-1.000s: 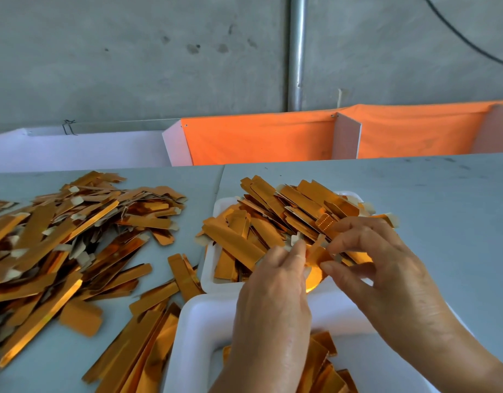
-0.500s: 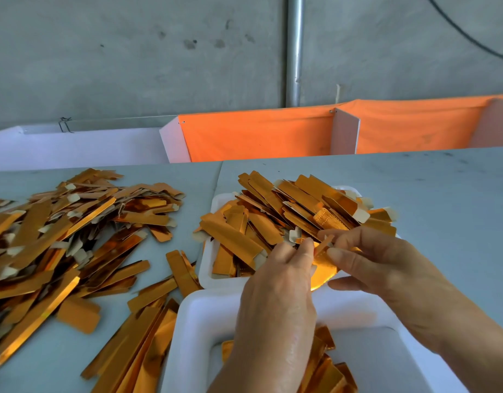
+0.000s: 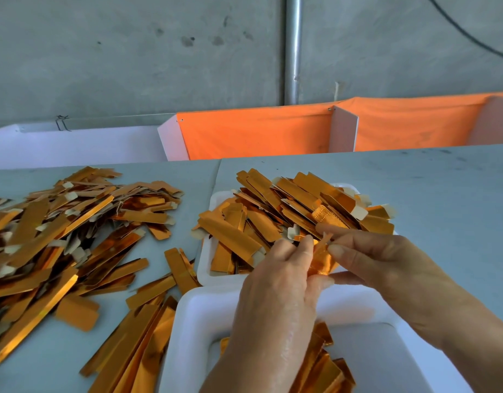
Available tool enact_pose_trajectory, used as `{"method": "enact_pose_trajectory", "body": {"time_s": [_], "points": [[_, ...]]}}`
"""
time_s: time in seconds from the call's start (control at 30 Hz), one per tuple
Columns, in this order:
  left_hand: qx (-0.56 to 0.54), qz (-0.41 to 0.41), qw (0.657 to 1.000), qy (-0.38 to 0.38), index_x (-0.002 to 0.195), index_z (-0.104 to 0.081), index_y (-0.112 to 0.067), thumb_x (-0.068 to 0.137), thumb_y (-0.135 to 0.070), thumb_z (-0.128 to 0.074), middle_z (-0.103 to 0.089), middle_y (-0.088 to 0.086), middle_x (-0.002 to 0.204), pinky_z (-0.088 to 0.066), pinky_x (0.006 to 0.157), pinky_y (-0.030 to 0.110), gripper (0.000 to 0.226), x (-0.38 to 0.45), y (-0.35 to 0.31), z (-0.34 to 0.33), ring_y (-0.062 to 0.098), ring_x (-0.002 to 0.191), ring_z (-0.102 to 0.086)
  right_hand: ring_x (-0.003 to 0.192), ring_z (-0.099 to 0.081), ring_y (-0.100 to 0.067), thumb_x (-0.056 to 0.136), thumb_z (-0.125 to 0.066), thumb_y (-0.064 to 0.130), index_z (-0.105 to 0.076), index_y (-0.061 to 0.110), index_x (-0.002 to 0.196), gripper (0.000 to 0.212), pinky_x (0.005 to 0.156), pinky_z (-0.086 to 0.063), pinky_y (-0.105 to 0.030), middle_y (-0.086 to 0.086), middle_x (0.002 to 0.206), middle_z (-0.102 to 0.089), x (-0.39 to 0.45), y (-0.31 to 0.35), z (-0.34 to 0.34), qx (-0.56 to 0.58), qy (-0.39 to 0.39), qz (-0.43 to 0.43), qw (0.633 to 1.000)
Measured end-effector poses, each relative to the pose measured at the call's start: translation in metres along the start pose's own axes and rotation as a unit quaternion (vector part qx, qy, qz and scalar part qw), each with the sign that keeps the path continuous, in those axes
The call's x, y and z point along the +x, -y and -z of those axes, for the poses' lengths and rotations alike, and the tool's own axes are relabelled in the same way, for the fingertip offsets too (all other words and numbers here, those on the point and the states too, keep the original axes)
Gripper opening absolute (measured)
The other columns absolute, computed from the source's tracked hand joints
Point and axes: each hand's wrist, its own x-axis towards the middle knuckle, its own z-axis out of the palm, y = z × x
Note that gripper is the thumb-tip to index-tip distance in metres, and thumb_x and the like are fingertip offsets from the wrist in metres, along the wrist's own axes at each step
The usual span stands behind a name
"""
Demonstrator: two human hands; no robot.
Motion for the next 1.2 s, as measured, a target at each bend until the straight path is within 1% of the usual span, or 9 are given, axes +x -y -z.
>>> {"method": "enact_pose_trajectory", "body": {"time_s": [0.13, 0.23, 0.3, 0.4, 0.5, 0.7, 0.93, 1.1, 1.2], "points": [[0.000, -0.007, 1.000, 0.003, 0.148, -0.021, -0.036, 0.093, -0.042, -0.046, -0.041, -0.016, 0.130, -0.038, 0.100, 0.016, 0.060, -0.001, -0.001, 0.000, 0.002, 0.123, -0.037, 0.104, -0.064, -0.002, 0.078, -0.056, 0.031, -0.079, 0.012, 0.081, 0.030, 0.090, -0.055, -0.031, 0.013, 0.118, -0.067, 0.000, -0.003, -0.002, 0.108, 0.006, -0.023, 0.994], [0.017, -0.026, 1.000, 0.000, 0.148, -0.023, -0.033, 0.095, -0.038, -0.045, -0.043, -0.014, 0.129, -0.039, 0.094, 0.013, 0.057, 0.000, 0.000, -0.004, 0.003, 0.120, -0.041, 0.092, -0.070, -0.012, 0.077, -0.056, 0.032, -0.079, 0.019, 0.087, 0.028, 0.086, -0.056, -0.032, -0.004, 0.101, -0.074, 0.001, -0.010, -0.007, 0.167, -0.004, -0.048, 0.985], [0.019, -0.028, 0.999, -0.011, 0.147, -0.024, -0.033, 0.096, -0.038, -0.043, -0.043, -0.014, 0.129, -0.039, 0.092, 0.011, 0.055, 0.000, 0.001, -0.004, 0.003, 0.119, -0.042, 0.093, -0.070, -0.017, 0.077, -0.057, 0.031, -0.078, 0.015, 0.089, 0.029, 0.085, -0.056, -0.036, -0.009, 0.097, -0.074, 0.002, -0.012, -0.007, 0.182, -0.004, -0.063, 0.981], [-0.006, -0.024, 0.999, -0.024, 0.146, -0.026, -0.035, 0.095, -0.044, -0.044, -0.043, -0.016, 0.125, -0.040, 0.092, 0.014, 0.056, -0.001, 0.003, -0.004, 0.002, 0.117, -0.042, 0.098, -0.069, -0.021, 0.076, -0.061, 0.029, -0.076, 0.007, 0.092, 0.031, 0.081, -0.058, -0.034, -0.013, 0.100, -0.073, 0.001, -0.007, -0.001, 0.187, 0.058, -0.050, 0.979], [-0.012, -0.027, 0.999, -0.016, 0.146, -0.024, -0.034, 0.089, -0.050, -0.051, -0.041, -0.016, 0.122, -0.040, 0.089, 0.015, 0.066, -0.002, 0.002, -0.007, 0.003, 0.114, -0.042, 0.096, -0.070, -0.021, 0.076, -0.063, 0.023, -0.077, 0.008, 0.091, 0.025, 0.082, -0.057, -0.034, -0.012, 0.099, -0.073, -0.002, -0.002, 0.006, 0.147, 0.098, -0.055, 0.983], [0.051, -0.054, 0.997, -0.027, 0.147, -0.021, -0.032, 0.093, -0.042, -0.051, -0.039, -0.015, 0.126, -0.037, 0.086, 0.012, 0.063, -0.002, 0.003, -0.010, 0.004, 0.116, -0.042, 0.101, -0.068, -0.017, 0.089, -0.053, 0.025, -0.077, 0.008, 0.092, 0.030, 0.095, -0.052, -0.042, -0.008, 0.101, -0.074, -0.001, -0.004, 0.001, 0.106, 0.093, -0.060, 0.988], [0.049, -0.047, 0.997, -0.035, 0.146, -0.024, -0.036, 0.095, -0.041, -0.046, -0.044, -0.019, 0.127, -0.036, 0.088, 0.010, 0.055, -0.002, 0.001, -0.009, 0.002, 0.116, -0.044, 0.098, -0.068, -0.018, 0.089, -0.051, 0.028, -0.077, 0.008, 0.090, 0.033, 0.087, -0.056, -0.034, -0.011, 0.099, -0.073, -0.001, -0.008, -0.009, 0.188, 0.070, -0.063, 0.978], [0.007, -0.021, 0.999, -0.023, 0.145, -0.029, -0.035, 0.092, -0.043, -0.051, -0.047, -0.019, 0.133, -0.038, 0.096, 0.014, 0.058, -0.002, 0.000, -0.005, 0.002, 0.122, -0.044, 0.104, -0.064, 0.000, 0.074, -0.065, 0.022, -0.076, 0.007, 0.077, 0.018, 0.085, -0.057, -0.032, 0.007, 0.111, -0.070, -0.001, -0.002, -0.001, 0.105, 0.034, -0.023, 0.994], [-0.023, -0.027, 0.999, -0.026, 0.143, -0.036, -0.036, 0.092, -0.045, -0.050, -0.051, -0.020, 0.130, -0.038, 0.095, 0.012, 0.054, -0.003, -0.001, -0.002, 0.000, 0.119, -0.046, 0.099, -0.068, -0.014, 0.076, -0.064, 0.016, -0.075, 0.006, 0.079, 0.015, 0.084, -0.058, -0.035, 0.005, 0.107, -0.072, -0.001, -0.002, 0.003, 0.081, 0.041, -0.020, 0.996]]}}
